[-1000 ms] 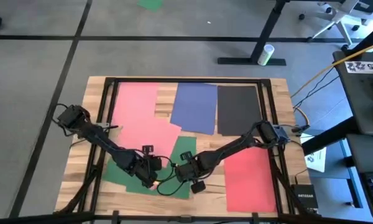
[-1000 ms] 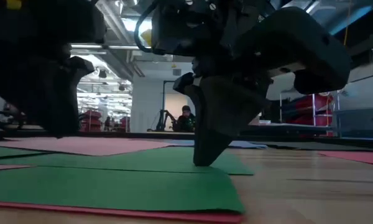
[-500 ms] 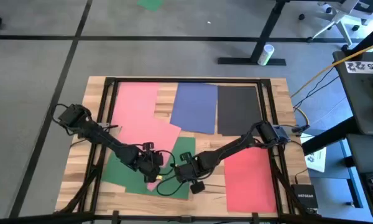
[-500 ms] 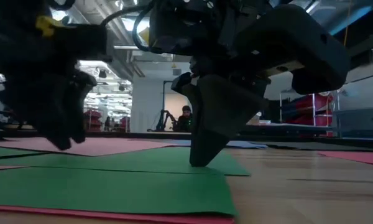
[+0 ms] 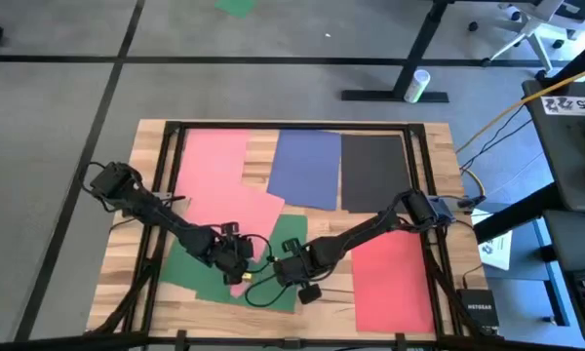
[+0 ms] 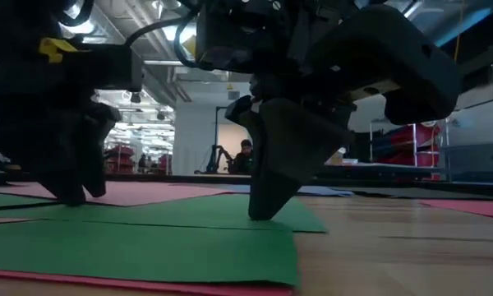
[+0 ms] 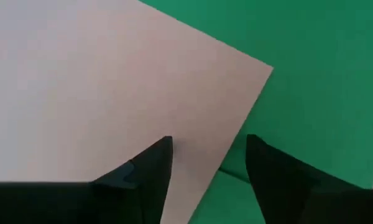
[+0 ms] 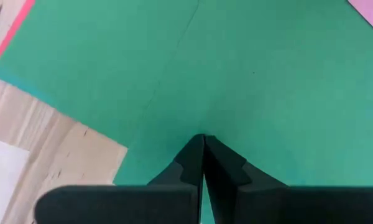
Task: Organize paper
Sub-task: Stack the pink paper on top of the other pink paper on the table
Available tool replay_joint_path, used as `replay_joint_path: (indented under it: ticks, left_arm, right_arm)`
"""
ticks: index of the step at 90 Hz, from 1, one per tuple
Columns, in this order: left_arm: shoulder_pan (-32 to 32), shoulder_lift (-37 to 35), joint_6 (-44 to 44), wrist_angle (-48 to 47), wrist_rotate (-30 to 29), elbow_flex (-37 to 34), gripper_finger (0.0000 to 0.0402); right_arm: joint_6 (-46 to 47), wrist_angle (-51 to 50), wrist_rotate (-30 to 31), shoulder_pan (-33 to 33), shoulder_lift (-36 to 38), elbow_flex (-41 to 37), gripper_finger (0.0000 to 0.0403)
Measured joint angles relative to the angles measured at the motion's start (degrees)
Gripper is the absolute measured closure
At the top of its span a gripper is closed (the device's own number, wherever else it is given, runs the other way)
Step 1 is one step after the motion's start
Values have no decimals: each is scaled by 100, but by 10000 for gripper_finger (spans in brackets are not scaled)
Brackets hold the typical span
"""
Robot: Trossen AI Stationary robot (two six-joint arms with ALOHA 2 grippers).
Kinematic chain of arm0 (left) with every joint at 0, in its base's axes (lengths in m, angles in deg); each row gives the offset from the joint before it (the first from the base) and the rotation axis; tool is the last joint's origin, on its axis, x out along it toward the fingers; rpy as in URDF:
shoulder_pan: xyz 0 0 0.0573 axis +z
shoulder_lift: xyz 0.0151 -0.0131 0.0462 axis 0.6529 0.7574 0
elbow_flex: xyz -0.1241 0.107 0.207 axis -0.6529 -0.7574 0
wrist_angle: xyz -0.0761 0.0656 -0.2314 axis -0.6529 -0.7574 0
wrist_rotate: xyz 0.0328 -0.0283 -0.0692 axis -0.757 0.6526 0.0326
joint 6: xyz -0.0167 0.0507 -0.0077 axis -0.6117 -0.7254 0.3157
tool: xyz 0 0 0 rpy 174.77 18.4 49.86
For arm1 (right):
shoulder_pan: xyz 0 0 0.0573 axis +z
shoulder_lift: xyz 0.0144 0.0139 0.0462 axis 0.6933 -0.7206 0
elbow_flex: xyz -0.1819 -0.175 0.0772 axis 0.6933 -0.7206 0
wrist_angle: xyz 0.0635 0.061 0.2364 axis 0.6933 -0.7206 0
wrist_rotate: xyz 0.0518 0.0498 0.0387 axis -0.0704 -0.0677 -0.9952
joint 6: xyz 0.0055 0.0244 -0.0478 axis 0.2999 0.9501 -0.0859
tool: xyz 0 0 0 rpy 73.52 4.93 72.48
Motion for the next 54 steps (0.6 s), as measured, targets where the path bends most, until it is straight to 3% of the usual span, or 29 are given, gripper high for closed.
replay_joint_path:
  ticks: [12, 37, 54]
  left_arm:
    - [13, 6, -7, -4, 52, -10, 261]
    - [18, 10, -31, -93, 29, 1, 385]
    - [21, 29, -154, -356, 111, 203, 400]
  right_arm:
    - [0, 31, -21, -2, 2, 0, 403]
    - [0, 81, -26, 0, 0, 2, 403]
    - [-2, 79, -26, 0, 0, 2, 403]
